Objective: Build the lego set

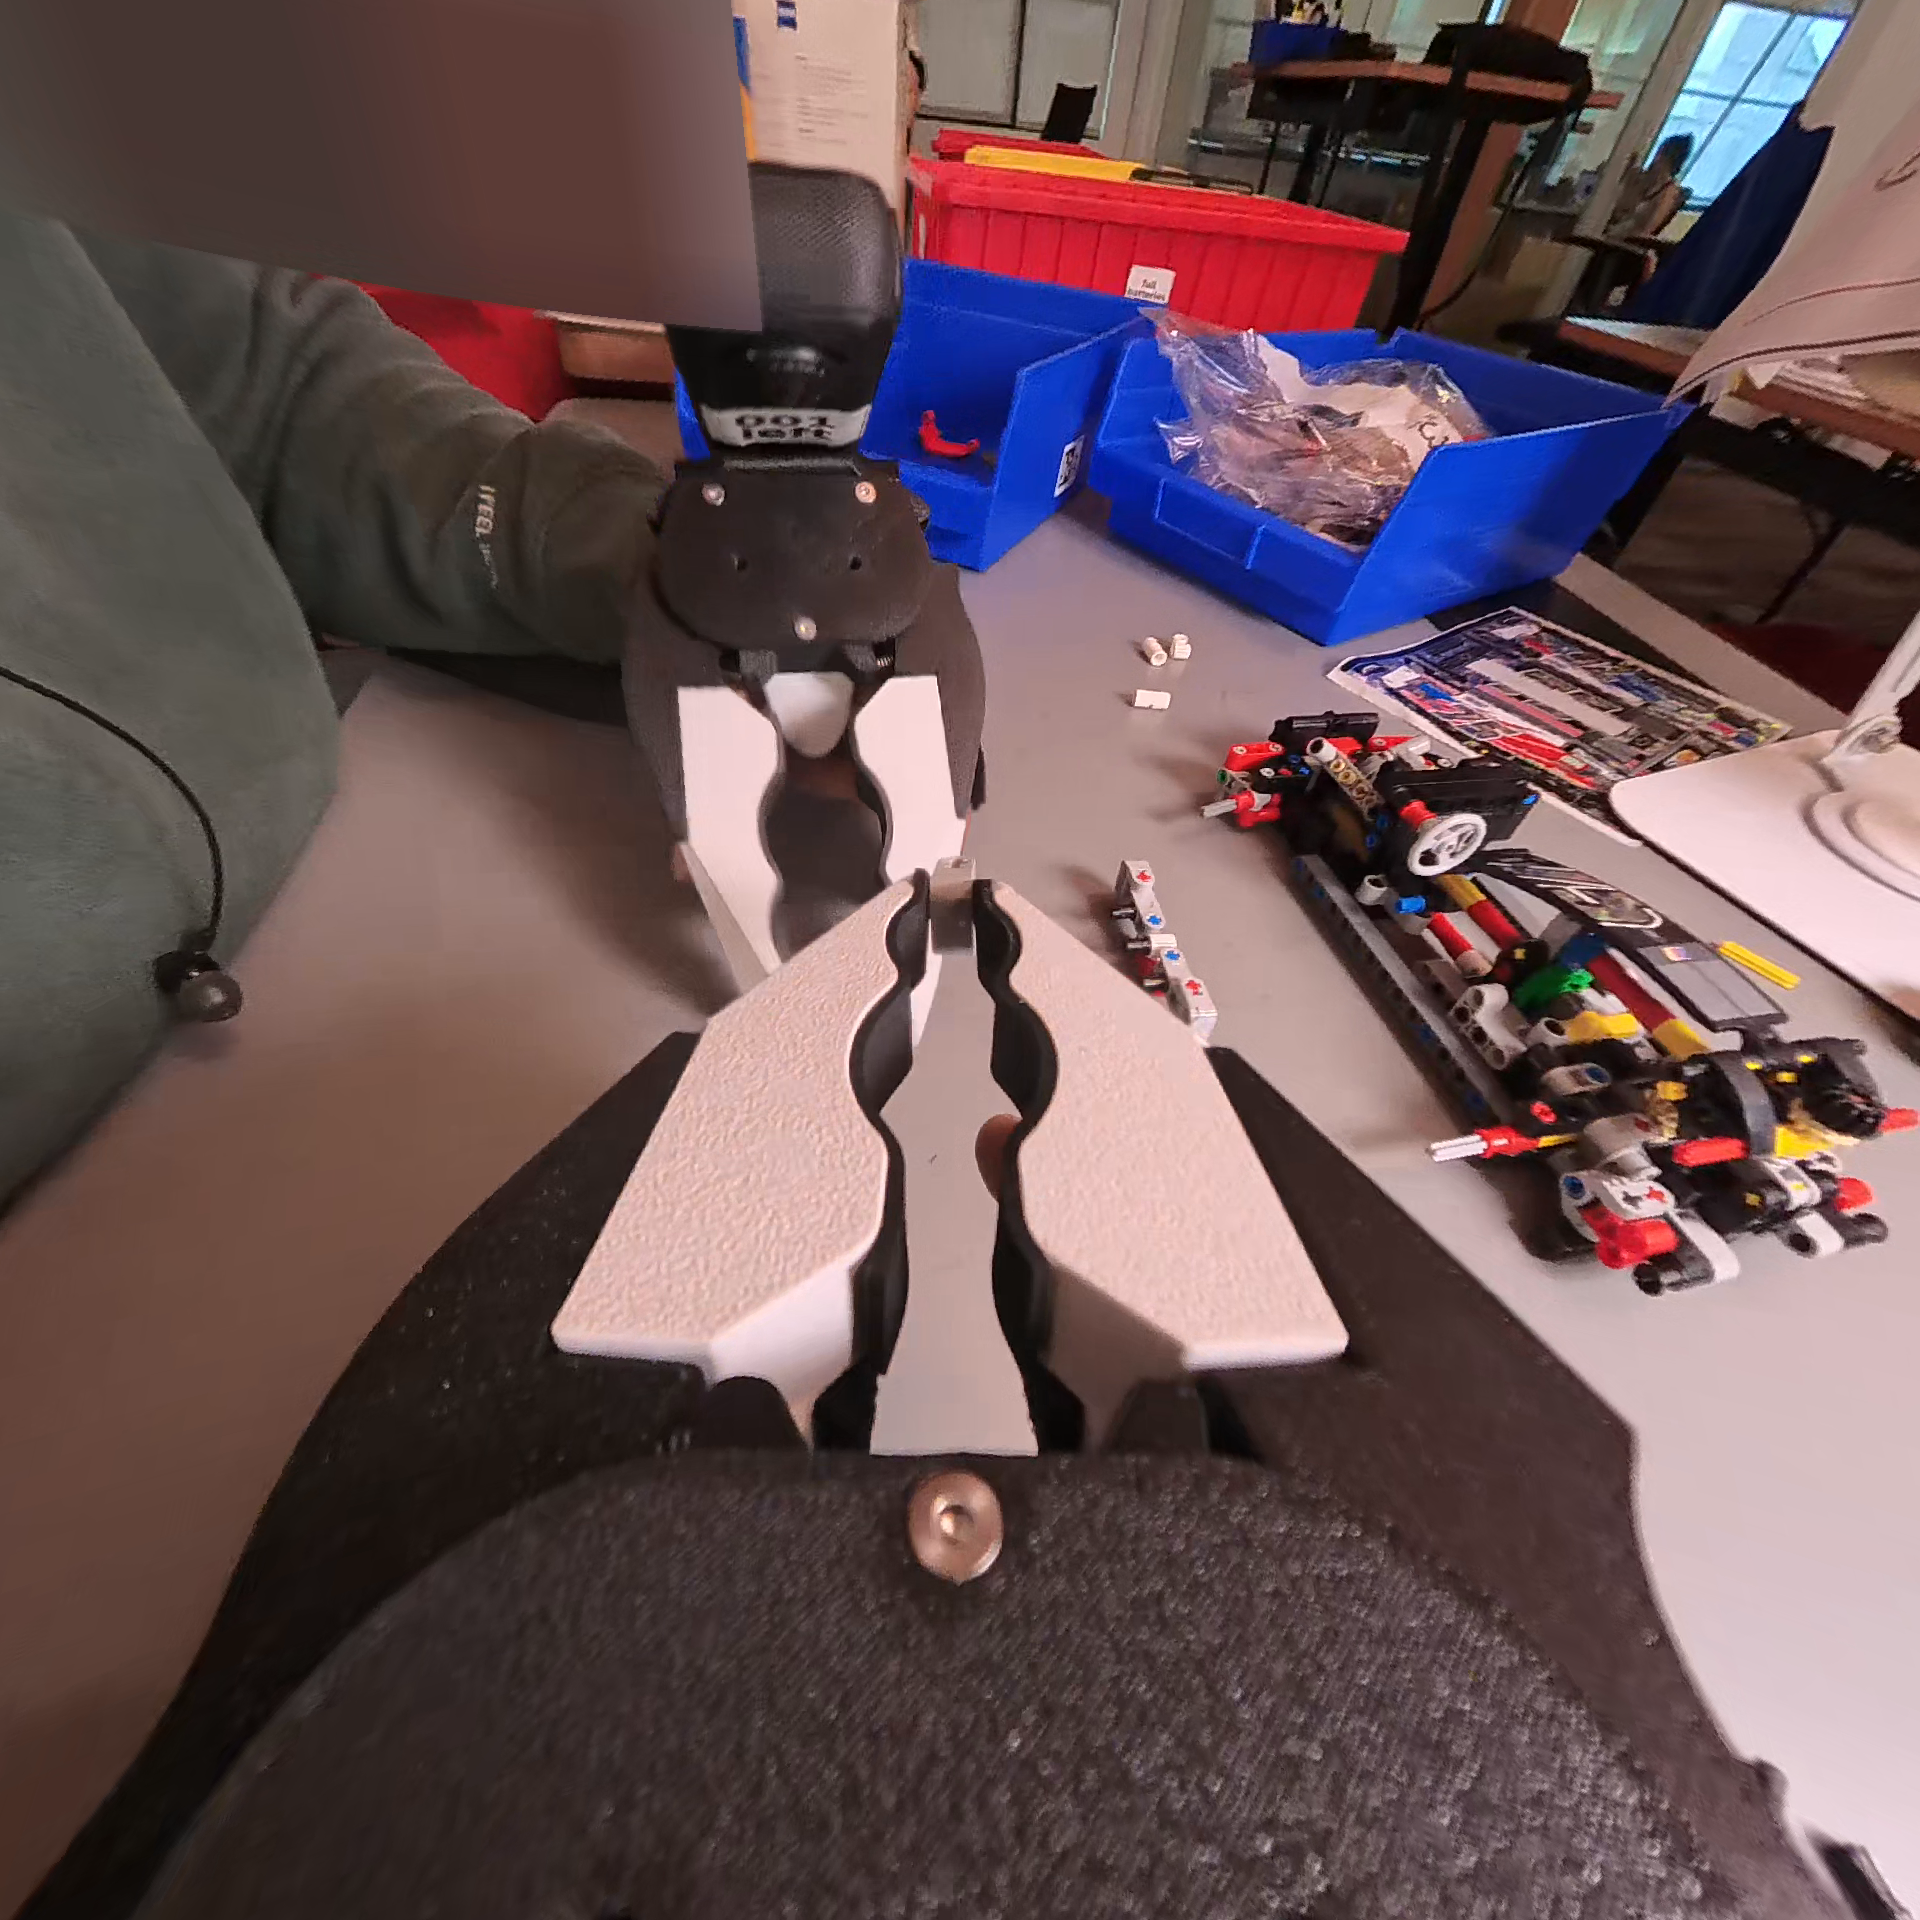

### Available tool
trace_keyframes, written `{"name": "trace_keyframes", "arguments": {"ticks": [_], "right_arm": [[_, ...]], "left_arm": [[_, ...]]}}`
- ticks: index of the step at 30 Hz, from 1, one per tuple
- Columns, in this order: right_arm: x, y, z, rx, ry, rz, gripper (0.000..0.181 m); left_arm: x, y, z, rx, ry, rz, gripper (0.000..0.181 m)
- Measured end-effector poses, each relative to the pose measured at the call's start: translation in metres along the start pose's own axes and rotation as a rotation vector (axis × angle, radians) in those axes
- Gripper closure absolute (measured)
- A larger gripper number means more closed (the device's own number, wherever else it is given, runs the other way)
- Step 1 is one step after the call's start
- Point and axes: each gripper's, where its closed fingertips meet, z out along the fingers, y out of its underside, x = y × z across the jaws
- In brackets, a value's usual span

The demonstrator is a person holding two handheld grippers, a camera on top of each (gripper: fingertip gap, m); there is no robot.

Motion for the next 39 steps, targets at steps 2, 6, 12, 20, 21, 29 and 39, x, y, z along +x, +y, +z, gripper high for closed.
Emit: {"name": "trace_keyframes", "arguments": {"ticks": [2, 6, 12, 20, 21, 29, 39], "right_arm": [[-0.002, 0.003, 0.0, -0.003, -0.023, 0.015, 0.175], [-0.008, 0.006, -0.003, -0.002, -0.086, 0.056, 0.175], [-0.012, 0.008, 0.0, 0.017, -0.169, 0.211, 0.175], [-0.016, -0.002, 0.001, 0.095, -0.234, 0.309, 0.175], [-0.016, -0.003, 0.001, 0.101, -0.235, 0.309, 0.175], [-0.018, -0.006, 0.002, 0.123, -0.256, 0.34, 0.175], [-0.021, 0.001, 0.004, 0.085, -0.28, 0.354, 0.175]], "left_arm": [[-0.003, -0.002, 0.005, -0.009, -0.024, 0.041, 0.174], [-0.005, -0.027, -0.009, 0.147, 0.041, -0.066, 0.175], [-0.003, -0.048, -0.034, 0.315, 0.133, -0.198, 0.175], [-0.002, -0.054, -0.041, 0.363, 0.154, -0.229, 0.175], [-0.002, -0.055, -0.042, 0.367, 0.158, -0.23, 0.175], [0.0, -0.057, -0.045, 0.384, 0.182, -0.254, 0.175], [0.007, -0.055, -0.045, 0.352, 0.226, -0.266, 0.175]]}}
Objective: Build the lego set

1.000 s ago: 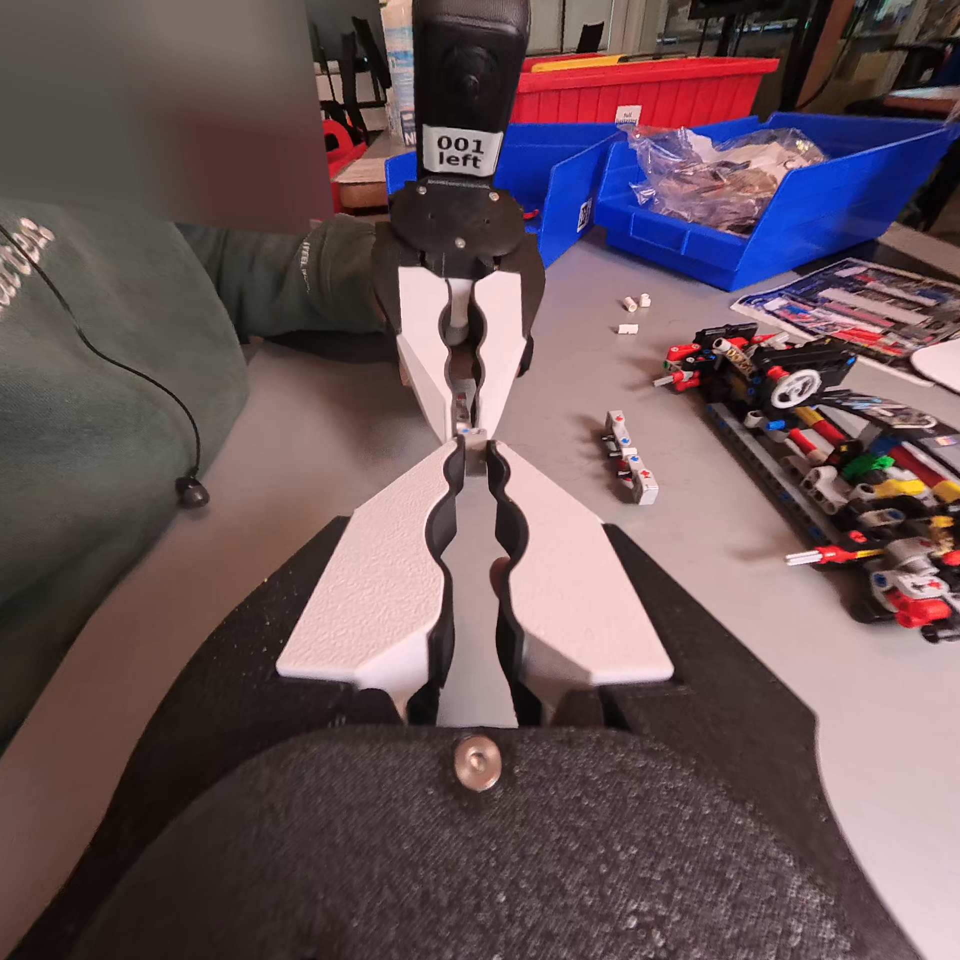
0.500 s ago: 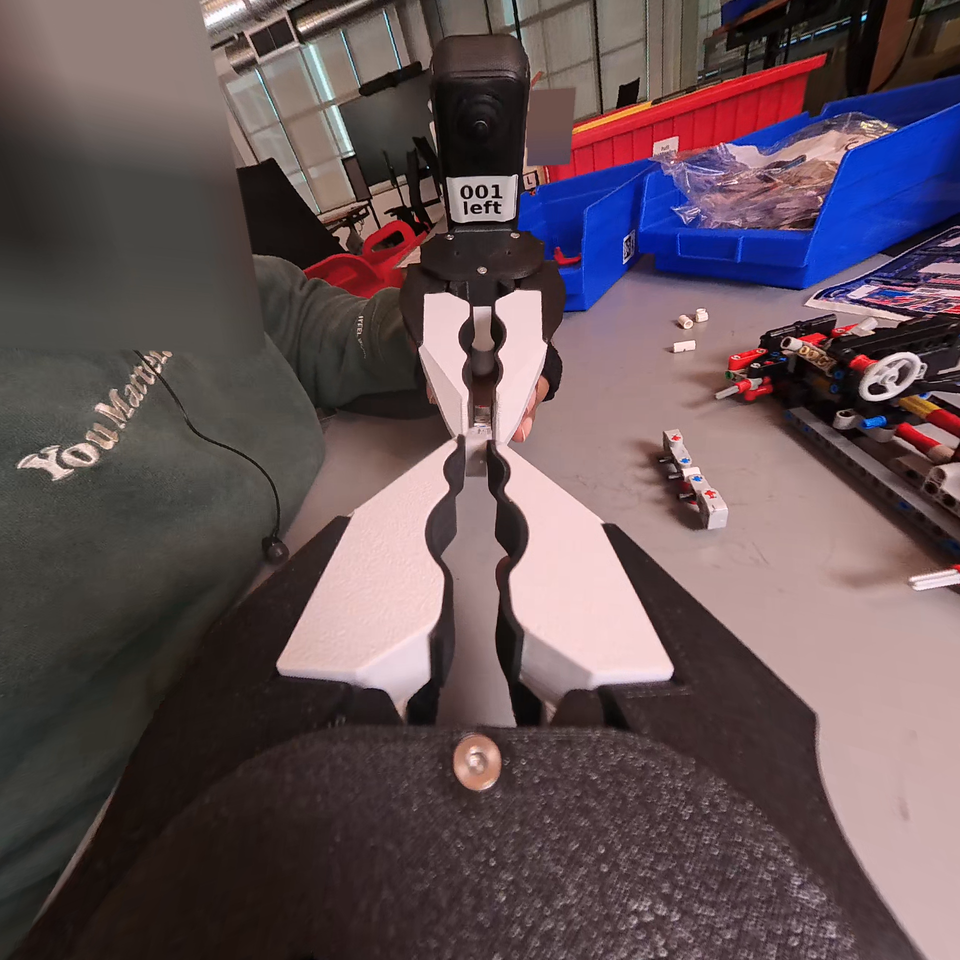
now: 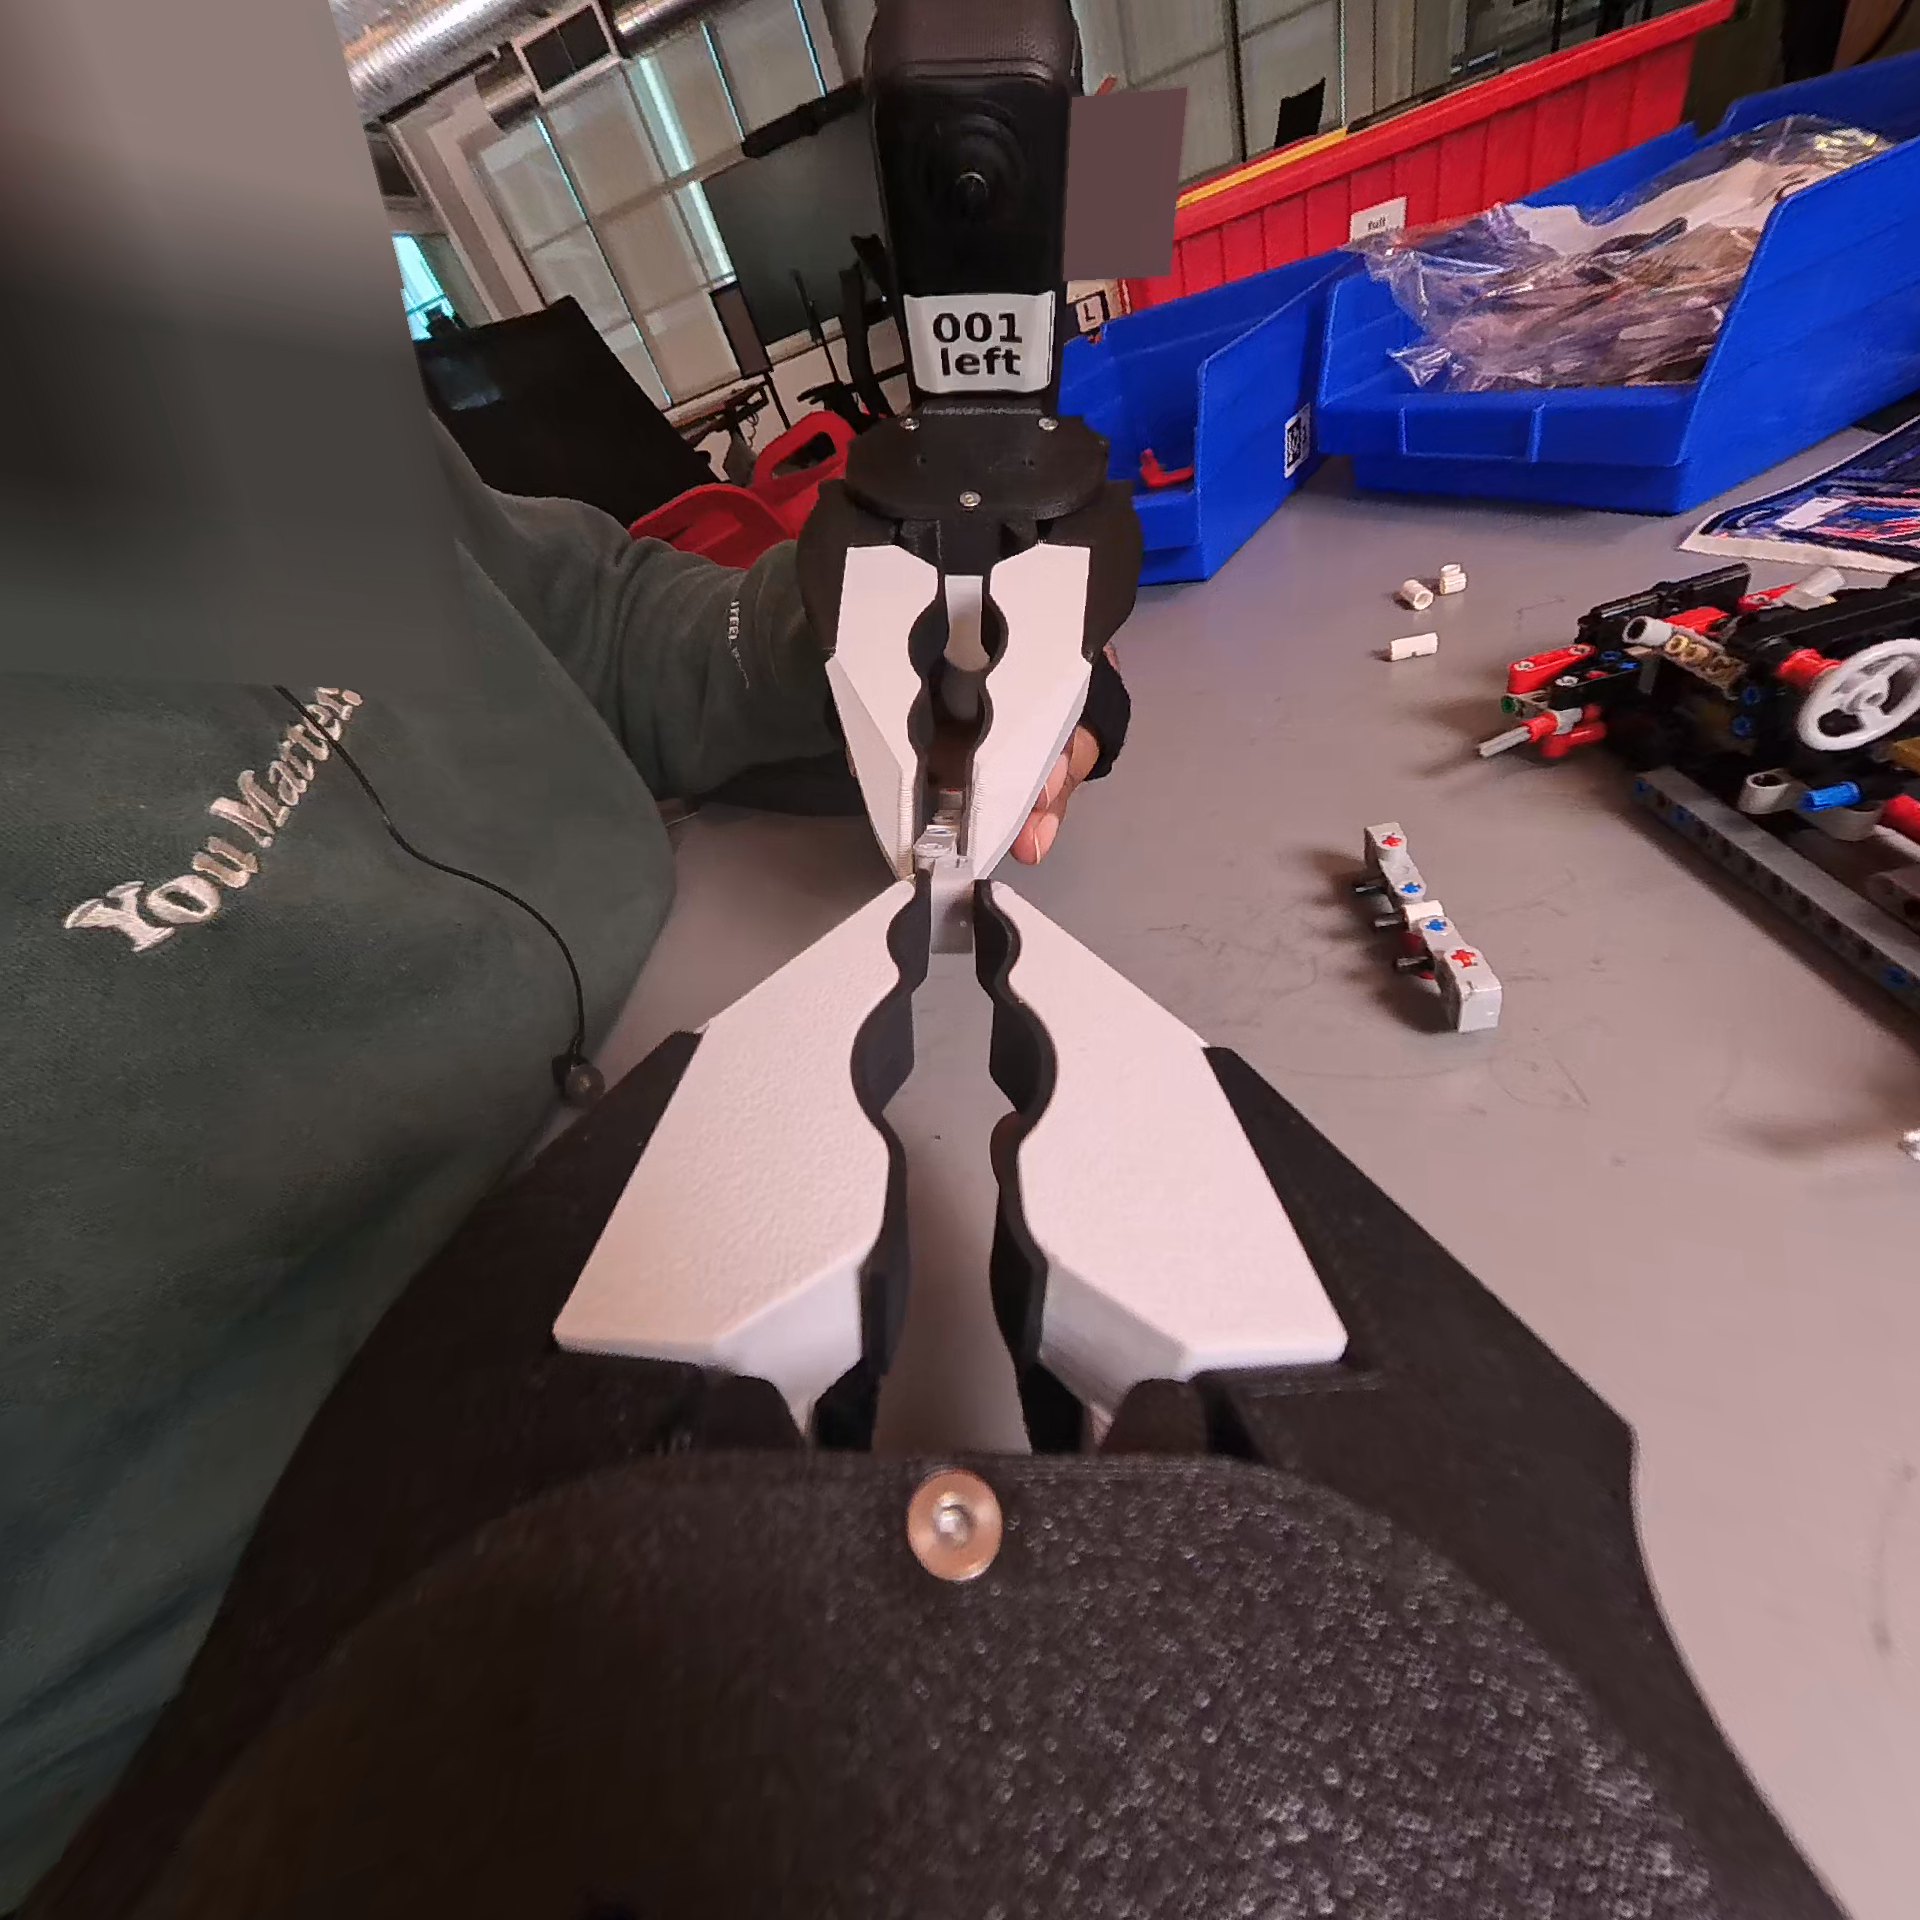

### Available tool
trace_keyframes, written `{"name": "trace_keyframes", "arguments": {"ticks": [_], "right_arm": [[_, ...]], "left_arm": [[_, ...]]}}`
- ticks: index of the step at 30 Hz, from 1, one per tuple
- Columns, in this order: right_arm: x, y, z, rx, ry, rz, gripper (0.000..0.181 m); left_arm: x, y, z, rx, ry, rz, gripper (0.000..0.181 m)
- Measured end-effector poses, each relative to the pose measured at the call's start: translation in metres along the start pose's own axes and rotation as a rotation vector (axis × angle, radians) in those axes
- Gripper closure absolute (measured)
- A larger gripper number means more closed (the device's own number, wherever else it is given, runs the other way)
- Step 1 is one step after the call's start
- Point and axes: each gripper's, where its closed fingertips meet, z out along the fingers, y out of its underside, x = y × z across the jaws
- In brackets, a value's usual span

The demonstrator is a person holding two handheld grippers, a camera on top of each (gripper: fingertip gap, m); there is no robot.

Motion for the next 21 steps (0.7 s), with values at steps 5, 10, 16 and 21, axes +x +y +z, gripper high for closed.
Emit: {"name": "trace_keyframes", "arguments": {"ticks": [5, 10, 16, 21], "right_arm": [[-0.0001, 0.0026, 0.0013, -0.014, -0.004, 0.001, 0.175], [-0.0002, -0.0035, -0.0003, 0.021, -0.01, 0.015, 0.175], [0.0018, 0.0003, 0.0008, -0.002, 0.002, 0.018, 0.175], [0.0019, 0.0025, 0.0016, -0.015, -0.001, 0.025, 0.175]], "left_arm": [[0.0003, 0.0032, -0.0004, -0.023, 0.001, -0.005, 0.175], [-0.0015, 0.0082, 0.0, -0.05, -0.007, -0.013, 0.175], [-0.0007, 0.0064, 0.0011, -0.034, 0.005, -0.045, 0.175], [-0.002, 0.0068, 0.0005, -0.035, 0.004, -0.061, 0.175]]}}
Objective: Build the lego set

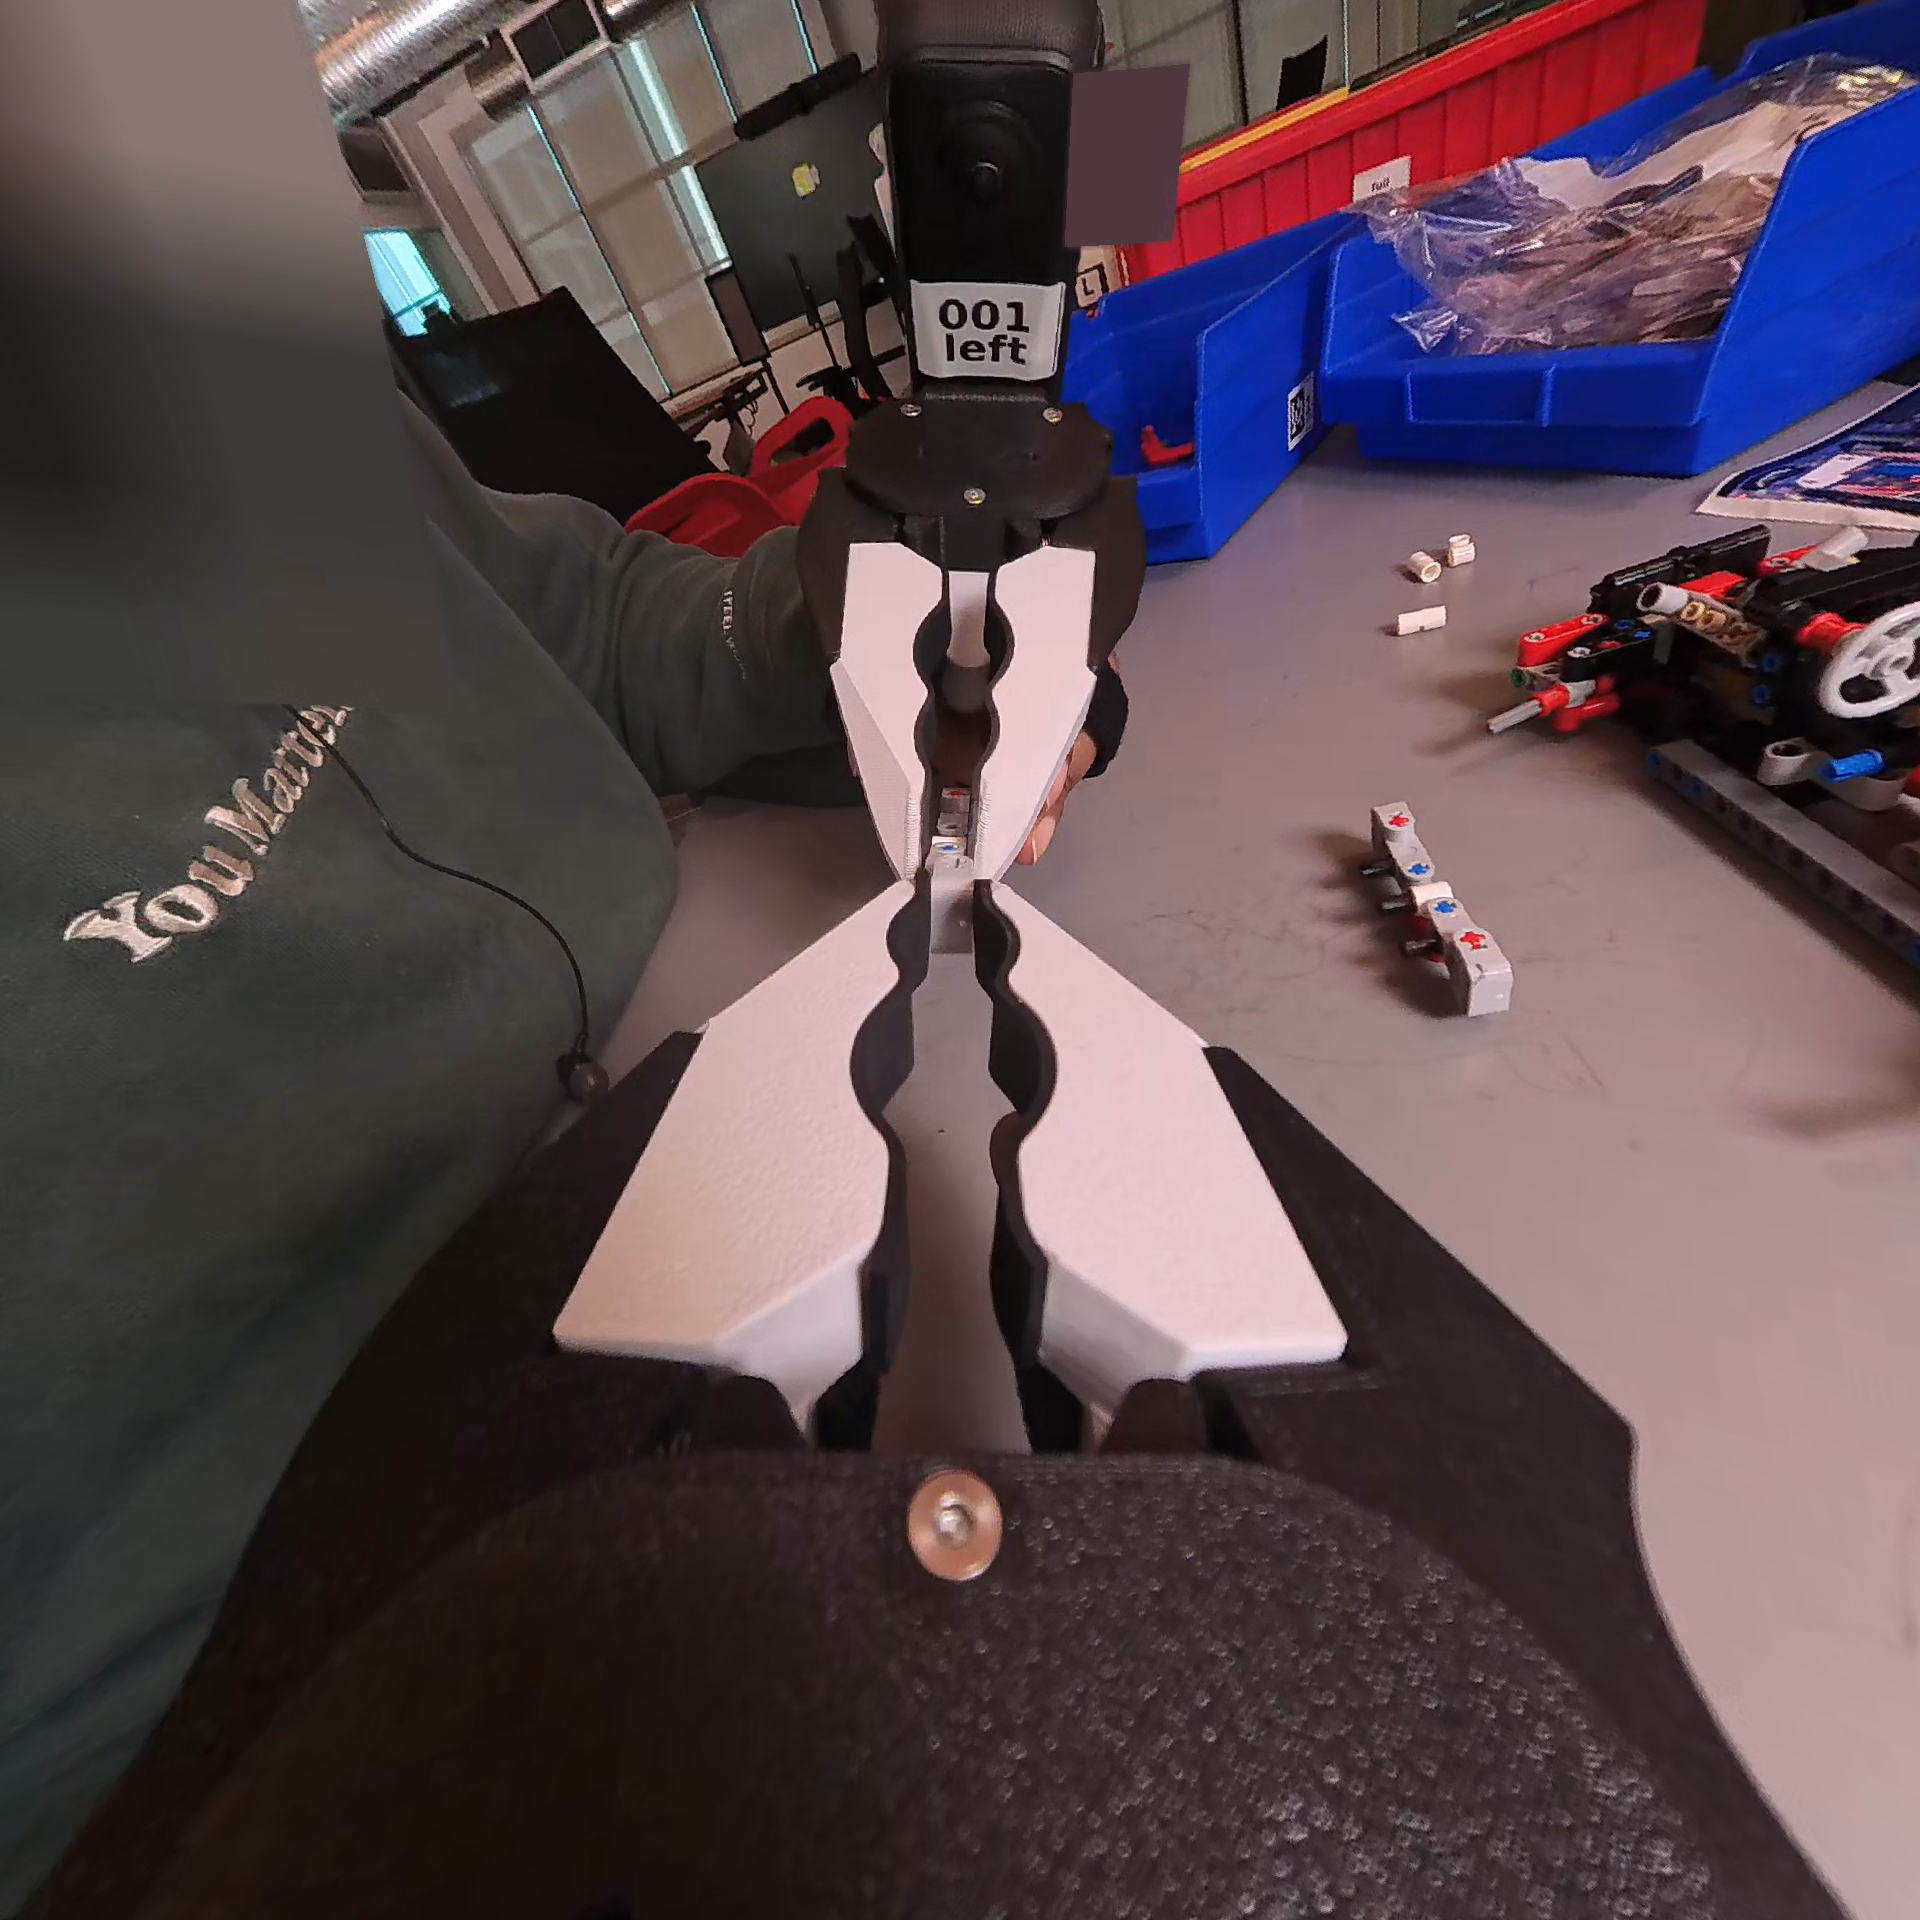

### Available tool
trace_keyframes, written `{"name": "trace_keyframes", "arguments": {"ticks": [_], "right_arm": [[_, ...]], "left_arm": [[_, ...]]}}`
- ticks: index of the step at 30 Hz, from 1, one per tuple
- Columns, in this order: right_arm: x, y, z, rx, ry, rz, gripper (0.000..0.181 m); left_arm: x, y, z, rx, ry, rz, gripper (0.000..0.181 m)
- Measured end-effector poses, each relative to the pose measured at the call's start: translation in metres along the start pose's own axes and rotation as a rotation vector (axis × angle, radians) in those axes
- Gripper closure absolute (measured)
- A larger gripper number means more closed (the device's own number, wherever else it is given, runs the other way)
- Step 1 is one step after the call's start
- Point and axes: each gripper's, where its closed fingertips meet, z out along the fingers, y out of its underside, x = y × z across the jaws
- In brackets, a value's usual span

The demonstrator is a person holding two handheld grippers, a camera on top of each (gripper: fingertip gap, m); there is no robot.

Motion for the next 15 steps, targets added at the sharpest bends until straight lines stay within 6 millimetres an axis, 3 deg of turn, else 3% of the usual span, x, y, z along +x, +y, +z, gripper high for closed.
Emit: {"name": "trace_keyframes", "arguments": {"ticks": [15], "right_arm": [[0.0023, 0.0019, 0.0063, -0.006, 0.006, 0.056, 0.175]], "left_arm": [[-0.0041, -0.0002, 0.0002, 0.019, 0.014, -0.089, 0.175]]}}
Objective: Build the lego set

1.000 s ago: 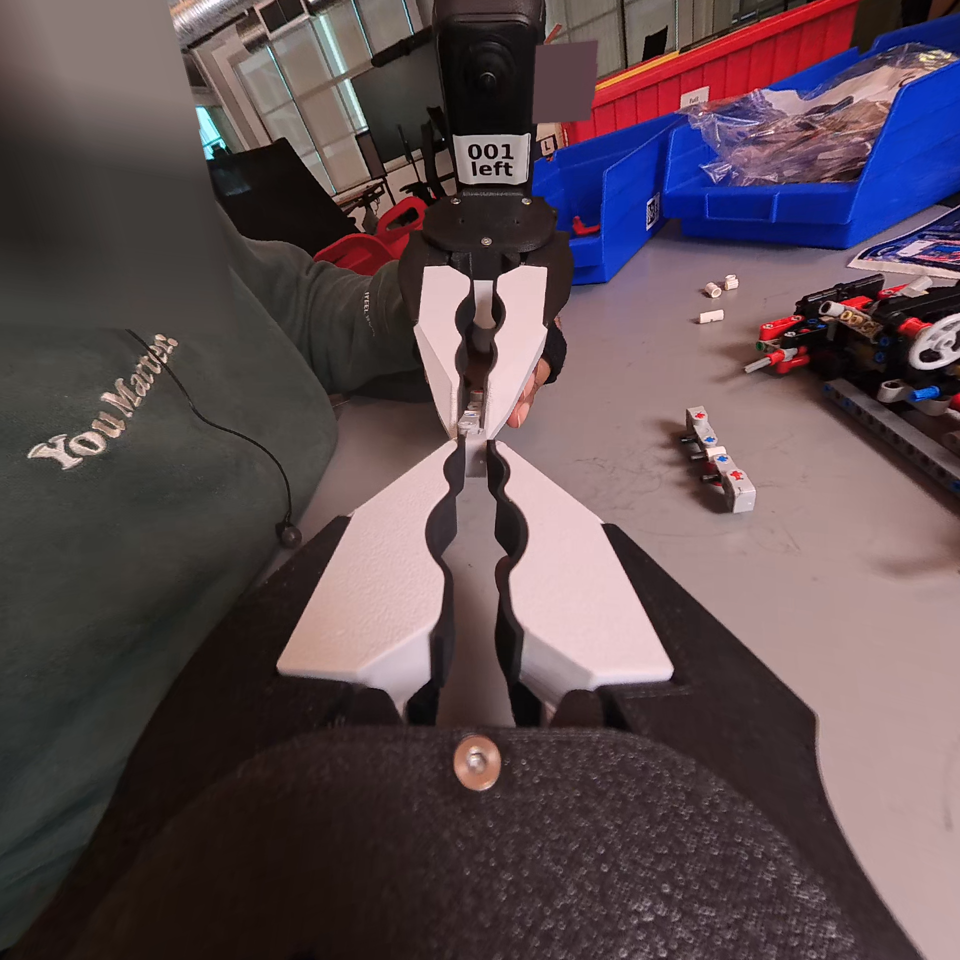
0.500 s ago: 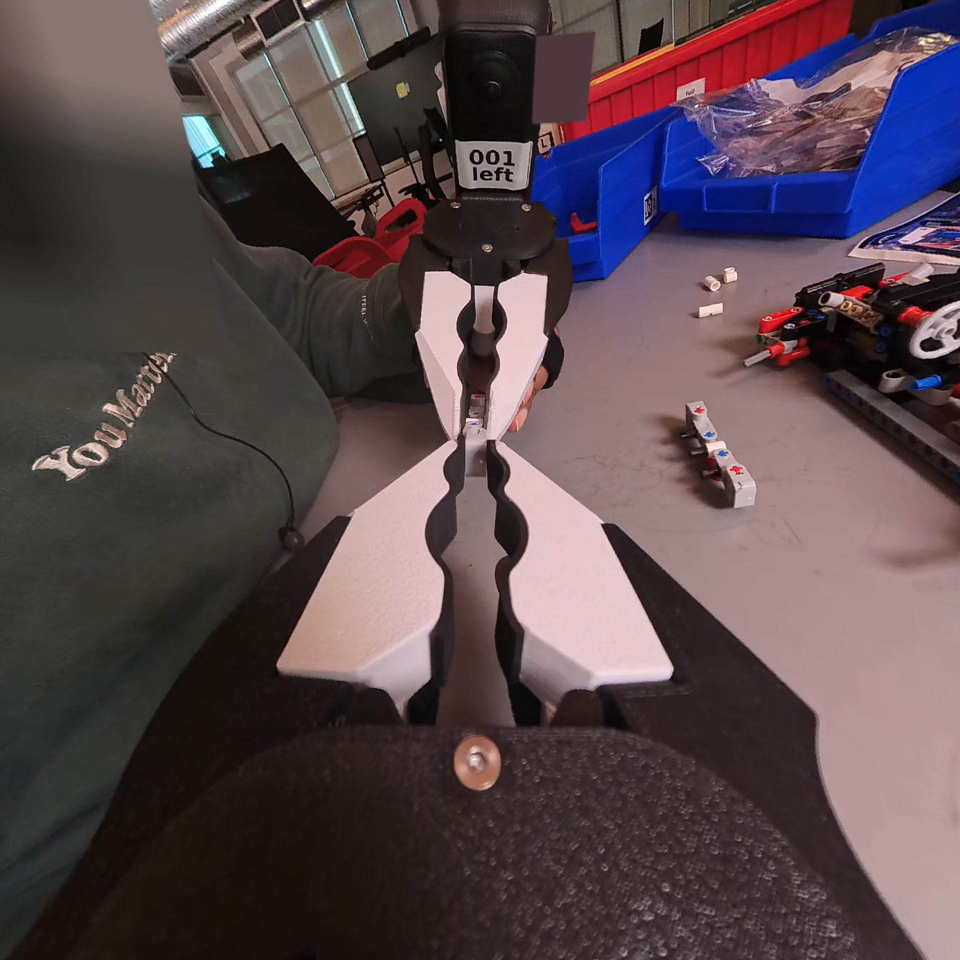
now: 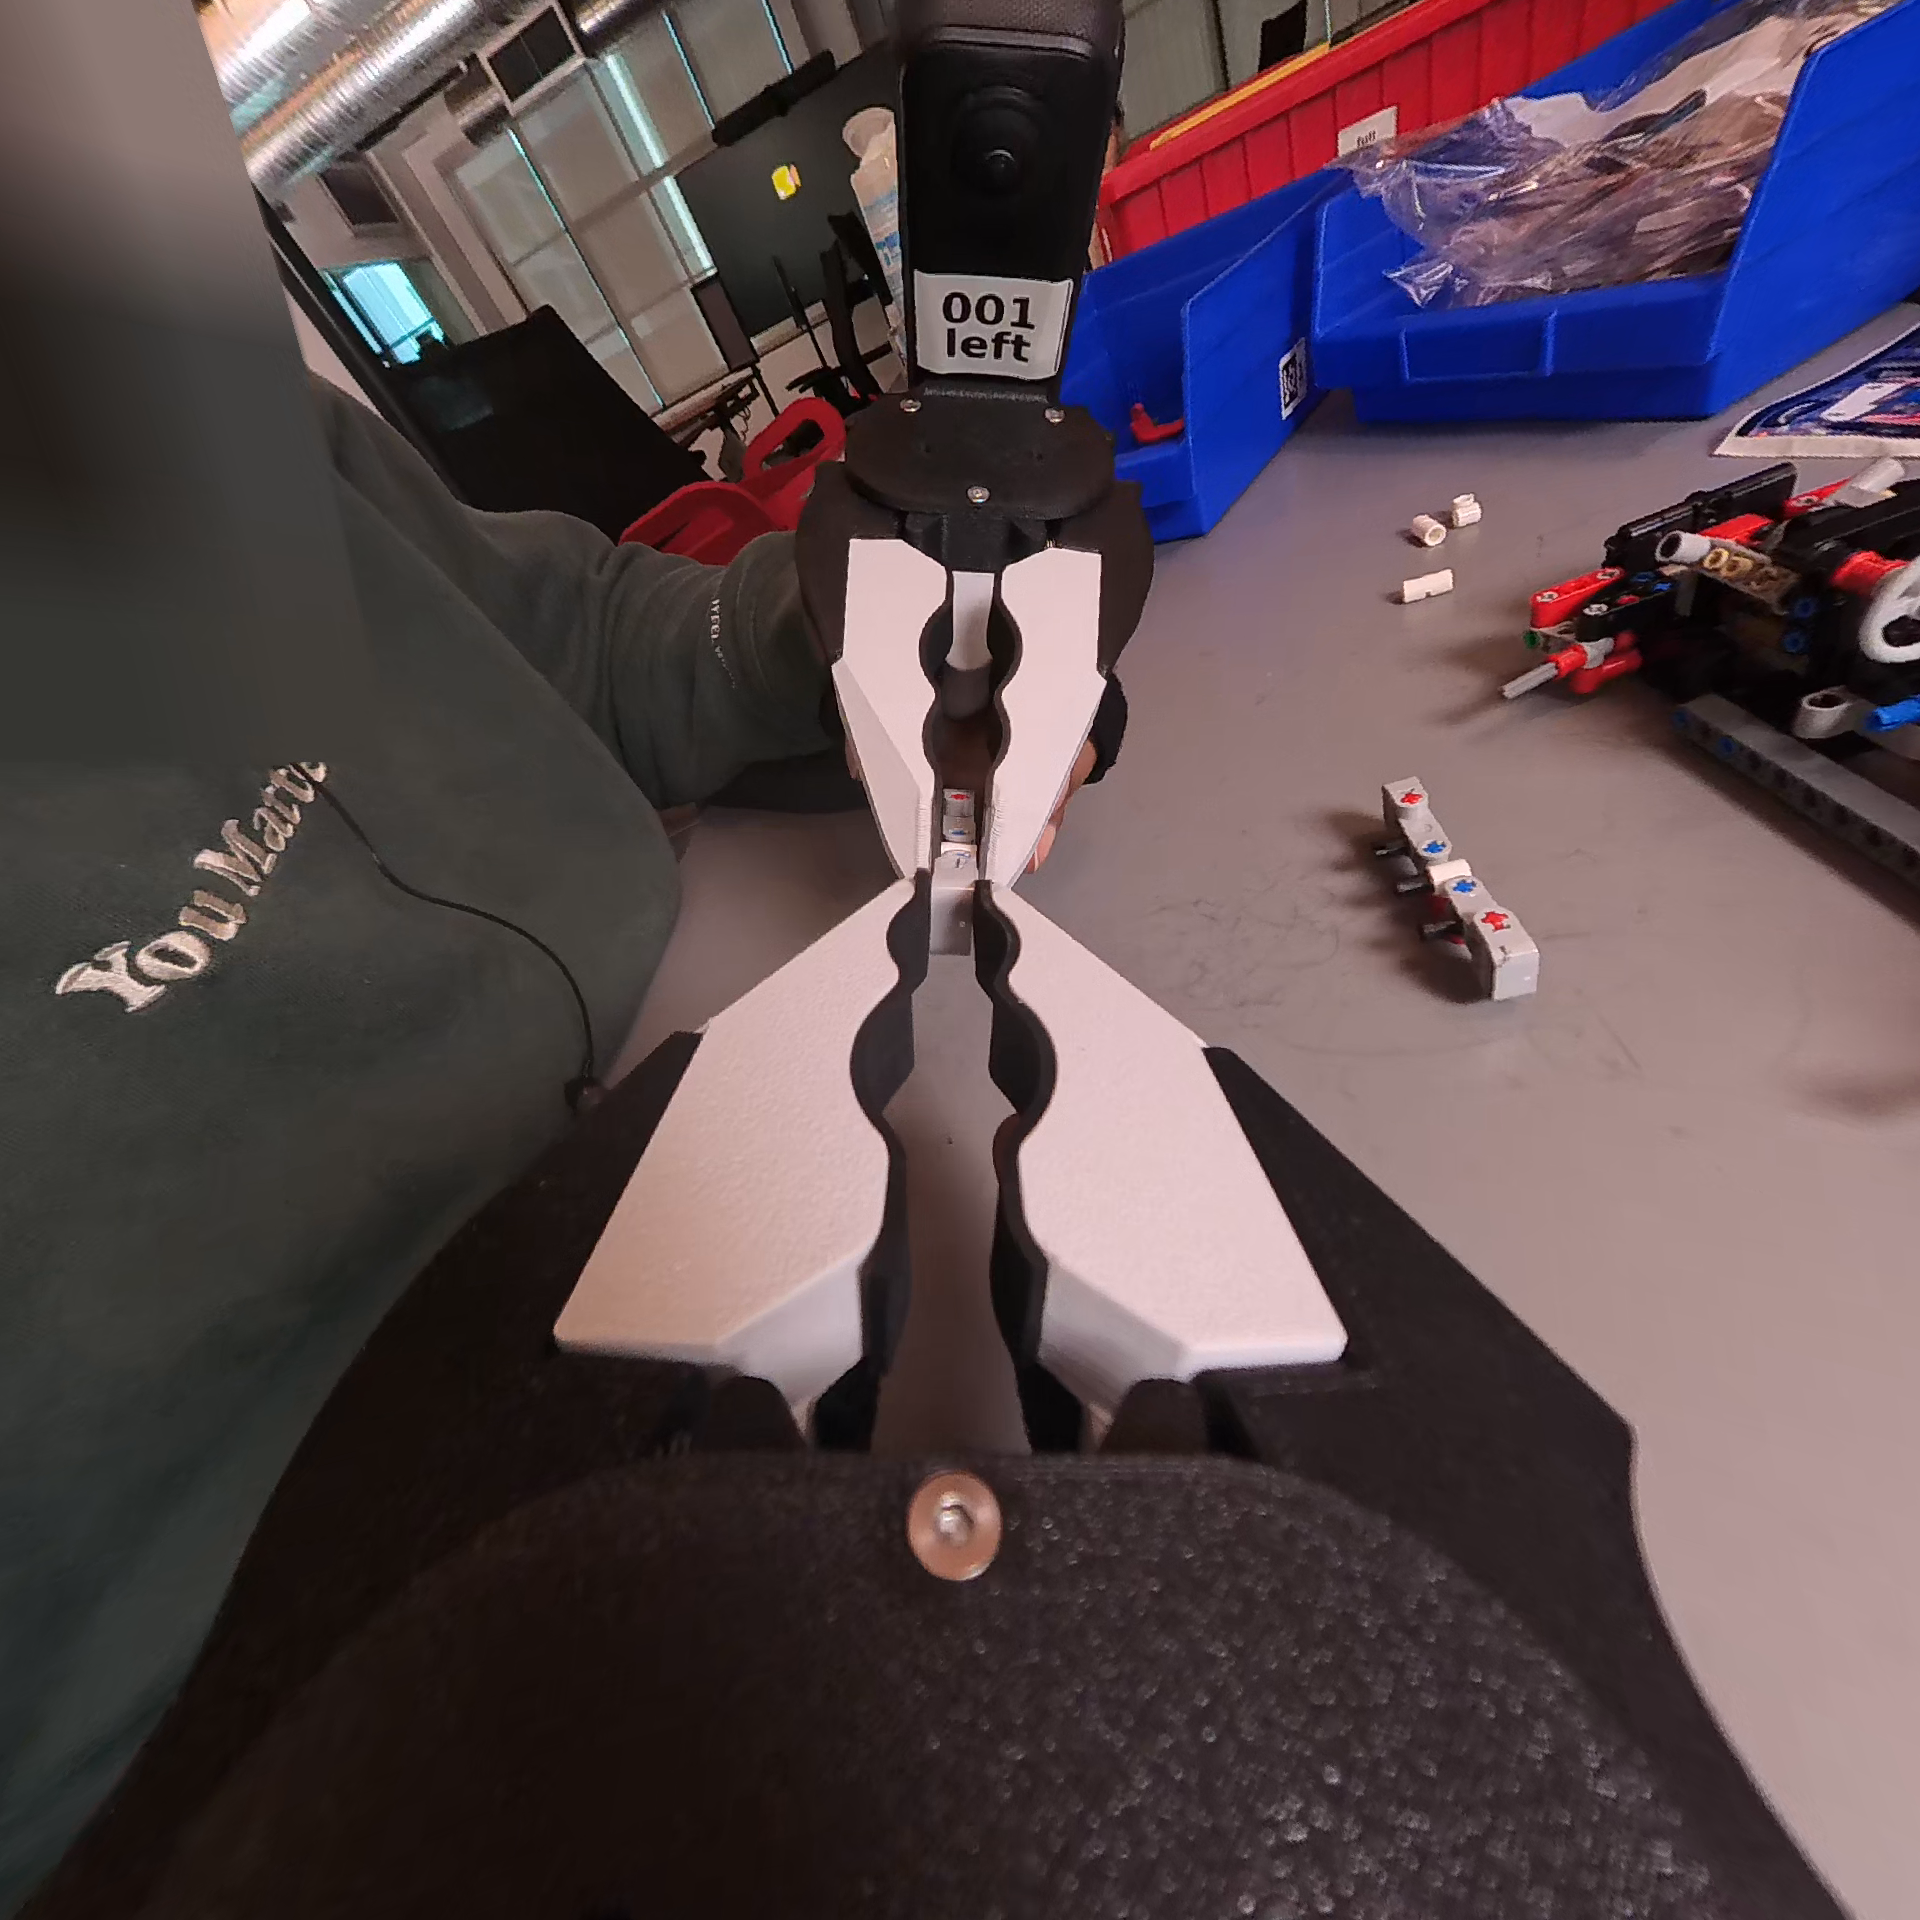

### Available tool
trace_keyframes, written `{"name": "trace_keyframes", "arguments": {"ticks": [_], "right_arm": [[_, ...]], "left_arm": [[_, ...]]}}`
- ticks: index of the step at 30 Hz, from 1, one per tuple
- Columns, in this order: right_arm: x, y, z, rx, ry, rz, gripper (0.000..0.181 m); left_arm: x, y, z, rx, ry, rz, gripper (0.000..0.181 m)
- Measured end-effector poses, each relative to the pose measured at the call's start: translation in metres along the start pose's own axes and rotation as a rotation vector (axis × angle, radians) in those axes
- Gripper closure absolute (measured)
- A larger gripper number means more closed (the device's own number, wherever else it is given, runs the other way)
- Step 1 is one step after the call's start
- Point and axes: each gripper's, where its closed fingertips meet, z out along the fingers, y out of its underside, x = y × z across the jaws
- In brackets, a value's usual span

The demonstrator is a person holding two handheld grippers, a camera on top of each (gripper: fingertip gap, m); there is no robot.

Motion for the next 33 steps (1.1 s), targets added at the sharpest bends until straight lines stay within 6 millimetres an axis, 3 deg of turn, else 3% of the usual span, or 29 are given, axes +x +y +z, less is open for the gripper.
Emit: {"name": "trace_keyframes", "arguments": {"ticks": [10, 17, 26, 33], "right_arm": [[0.005, -0.005, 0.001, 0.048, -0.011, 0.144, 0.176], [0.006, -0.011, -0.003, 0.078, -0.001, 0.133, 0.174], [-0.003, -0.007, -0.002, 0.046, -0.04, 0.096, 0.174], [-0.036, -0.004, -0.002, 0.02, -0.222, 0.064, 0.175]], "left_arm": [[0.0, -0.004, -0.003, 0.048, 0.061, -0.106, 0.176], [-0.004, -0.005, -0.005, 0.077, 0.086, -0.165, 0.175], [0.0, -0.003, -0.003, 0.044, 0.033, 0.015, 0.175], [0.028, 0.001, -0.001, 0.01, 0.106, 0.251, 0.176]]}}
